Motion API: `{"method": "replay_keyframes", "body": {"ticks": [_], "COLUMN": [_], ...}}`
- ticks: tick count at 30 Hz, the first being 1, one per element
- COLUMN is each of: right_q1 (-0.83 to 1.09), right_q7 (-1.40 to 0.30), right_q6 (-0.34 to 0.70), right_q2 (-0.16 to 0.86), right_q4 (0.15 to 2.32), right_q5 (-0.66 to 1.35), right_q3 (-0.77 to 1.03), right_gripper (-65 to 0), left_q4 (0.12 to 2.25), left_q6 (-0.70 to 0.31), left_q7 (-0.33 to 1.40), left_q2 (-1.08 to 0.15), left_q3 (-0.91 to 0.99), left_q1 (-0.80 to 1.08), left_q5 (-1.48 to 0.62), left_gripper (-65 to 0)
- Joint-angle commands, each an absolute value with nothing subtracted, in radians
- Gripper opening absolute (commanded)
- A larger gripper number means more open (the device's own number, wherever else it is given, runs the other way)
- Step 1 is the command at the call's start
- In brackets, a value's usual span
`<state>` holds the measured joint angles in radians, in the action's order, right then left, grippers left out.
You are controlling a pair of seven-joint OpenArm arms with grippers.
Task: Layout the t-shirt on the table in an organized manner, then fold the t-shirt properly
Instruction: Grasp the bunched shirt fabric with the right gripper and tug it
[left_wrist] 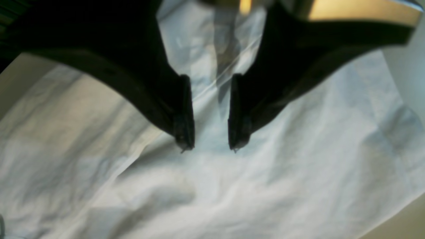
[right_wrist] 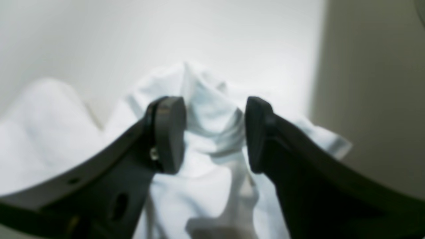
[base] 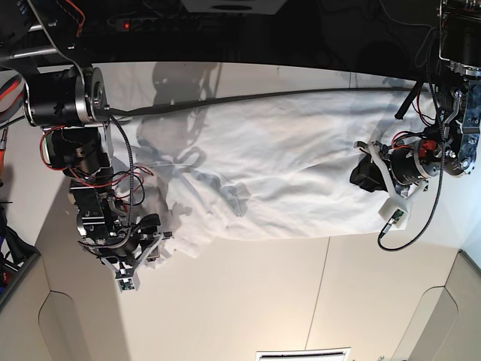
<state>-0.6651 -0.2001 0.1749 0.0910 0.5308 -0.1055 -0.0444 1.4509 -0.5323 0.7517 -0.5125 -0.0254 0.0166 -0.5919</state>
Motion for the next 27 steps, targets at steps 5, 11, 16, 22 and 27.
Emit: {"method": "replay_keyframes", "body": {"ticks": [5,11,16,22,27], "right_q1": [-0.690,-0.688,-0.649,-0.568,-0.520], "right_q7": [-0.172,-0.180,-0.245,-0.290,-0.293], "right_q6": [0.157,0.152,0.138,0.139,0.267], "right_q2": [0.099,0.100,0.119,0.171,0.196], "right_q4": [0.548,0.582,0.706,0.837,0.845], "right_q5": [-0.113,-0.179,-0.145,-0.023,0.099], "right_q3": [-0.044,-0.043,-0.043,-0.027,0.101], "right_gripper": [-36.0,-36.0,-35.9,-35.9,-35.9], "left_q4": [1.466,1.466,1.466,1.466,1.466], "left_q6": [-0.535,-0.535,-0.508,-0.509,-0.509], "left_q7": [0.737,0.738,0.737,0.736,0.736], "left_q2": [-0.527,-0.527,-0.527,-0.527,-0.526], "left_q3": [-0.019,-0.019,-0.019,-0.019,-0.019], "left_q1": [0.000,0.001,0.001,0.001,0.001], "left_q5": [-0.602,-0.596,-0.558,-0.557,-0.557], "left_gripper": [-43.5,-43.5,-43.5,-43.5,-43.5]}}
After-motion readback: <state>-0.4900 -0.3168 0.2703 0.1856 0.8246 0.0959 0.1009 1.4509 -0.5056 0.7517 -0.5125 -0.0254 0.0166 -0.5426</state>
